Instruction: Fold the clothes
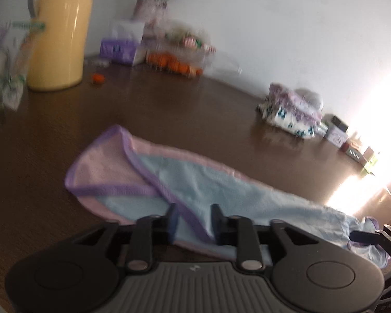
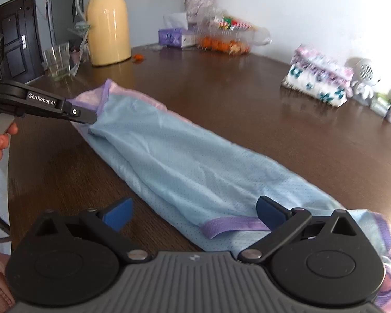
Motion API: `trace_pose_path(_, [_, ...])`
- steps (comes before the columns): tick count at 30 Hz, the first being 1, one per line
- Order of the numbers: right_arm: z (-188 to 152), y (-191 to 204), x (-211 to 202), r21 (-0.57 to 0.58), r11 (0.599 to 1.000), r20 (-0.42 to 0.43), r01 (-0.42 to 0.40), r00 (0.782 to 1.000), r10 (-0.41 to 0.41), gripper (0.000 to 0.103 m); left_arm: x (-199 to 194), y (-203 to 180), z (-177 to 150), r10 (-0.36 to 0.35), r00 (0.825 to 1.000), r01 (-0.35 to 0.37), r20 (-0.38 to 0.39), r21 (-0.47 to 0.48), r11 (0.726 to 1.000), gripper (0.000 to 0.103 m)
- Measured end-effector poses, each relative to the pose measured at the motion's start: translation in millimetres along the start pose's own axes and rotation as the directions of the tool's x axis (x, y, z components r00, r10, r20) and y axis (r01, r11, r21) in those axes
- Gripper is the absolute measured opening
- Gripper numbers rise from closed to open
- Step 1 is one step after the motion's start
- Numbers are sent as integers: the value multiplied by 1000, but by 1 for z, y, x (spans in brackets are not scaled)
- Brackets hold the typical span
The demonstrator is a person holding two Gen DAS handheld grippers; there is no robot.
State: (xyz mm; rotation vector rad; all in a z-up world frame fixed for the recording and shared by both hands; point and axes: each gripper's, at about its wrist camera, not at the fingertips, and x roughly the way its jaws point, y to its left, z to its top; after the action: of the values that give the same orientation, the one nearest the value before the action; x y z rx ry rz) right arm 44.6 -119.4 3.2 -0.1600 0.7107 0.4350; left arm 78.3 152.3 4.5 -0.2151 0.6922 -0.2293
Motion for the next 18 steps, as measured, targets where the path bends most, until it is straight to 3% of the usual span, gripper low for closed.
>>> trace_pose_path(3, [-3,-5,-13,24,1000,39,-3,999,2,102,-12,-23,3,-36,997,29,69,93,995,37])
trace_pose_path(4, [-4,-7,-17,33,999,44,-1,999,0,102,-12,-36,2,-71,996,62,61,140,988,35])
trace_pose_path(5, [-5,-8,-20,42,999,48,3,999,-5,102,-7,-46,-1,-83,996,74,43,177,981,32])
trace_pose_path(6, [-7,-11,-23,50,999,50,12,999,-14,102,-3,-55,-4,-94,995,86,25,213,973,20])
trace_pose_path(8, [-11,-15,-29,67,997,54,29,998,-32,102,6,-75,-11,-114,993,112,-13,283,953,14])
trace_pose_path(13, [-30,-36,-50,144,986,59,79,994,-88,103,26,-89,-27,-61,995,85,-78,350,933,13])
trace_pose_path(18, [-37,-50,-57,178,982,68,57,995,-70,103,15,-93,-33,-69,995,90,-70,373,924,18])
